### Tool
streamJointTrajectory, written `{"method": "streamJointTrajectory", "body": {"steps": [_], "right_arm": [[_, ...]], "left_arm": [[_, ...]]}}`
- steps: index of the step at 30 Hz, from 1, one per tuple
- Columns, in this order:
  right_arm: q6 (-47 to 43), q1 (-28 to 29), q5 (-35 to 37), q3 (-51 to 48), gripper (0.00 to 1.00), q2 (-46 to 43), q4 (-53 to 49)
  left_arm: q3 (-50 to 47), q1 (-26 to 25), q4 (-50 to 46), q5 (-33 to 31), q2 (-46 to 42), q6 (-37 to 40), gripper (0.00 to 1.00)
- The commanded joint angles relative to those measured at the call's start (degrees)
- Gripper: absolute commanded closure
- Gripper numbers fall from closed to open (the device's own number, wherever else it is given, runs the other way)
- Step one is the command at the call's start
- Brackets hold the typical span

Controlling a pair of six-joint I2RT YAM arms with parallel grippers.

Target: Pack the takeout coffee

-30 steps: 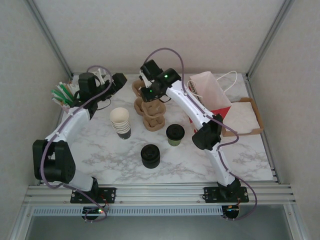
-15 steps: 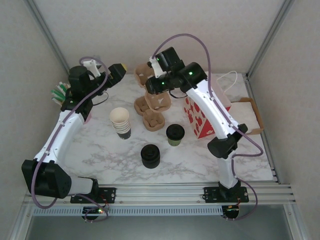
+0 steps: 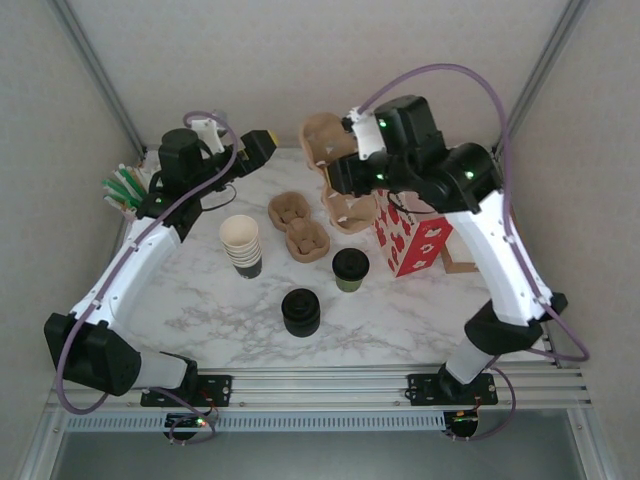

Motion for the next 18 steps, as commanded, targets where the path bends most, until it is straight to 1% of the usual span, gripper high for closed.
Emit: {"method": "streamJointTrajectory", "body": {"steps": [1,9,14,18], "right_arm": [[0.0,-1.7,3.0,-2.5,0.67,-4.1,1.0],[-1.1,-5.7,7.3,-7.8,0.67,-12.1,0.5],[-1.8,-9.6,9.3,-10.4,0.67,-15.3,-0.3],[-2.6,-12.8,11.8,-11.6,0.67,-16.1,-1.0]], "left_arm": [[2.6,-1.7,-0.5,-1.5,1.1,0.8,0.00],[6.7,-6.9,-2.5,-2.5,4.1,1.3,0.01],[9.6,-11.6,-3.0,-2.8,6.7,1.4,0.00],[11.9,-15.8,-3.2,-2.7,9.4,1.4,0.01]]}}
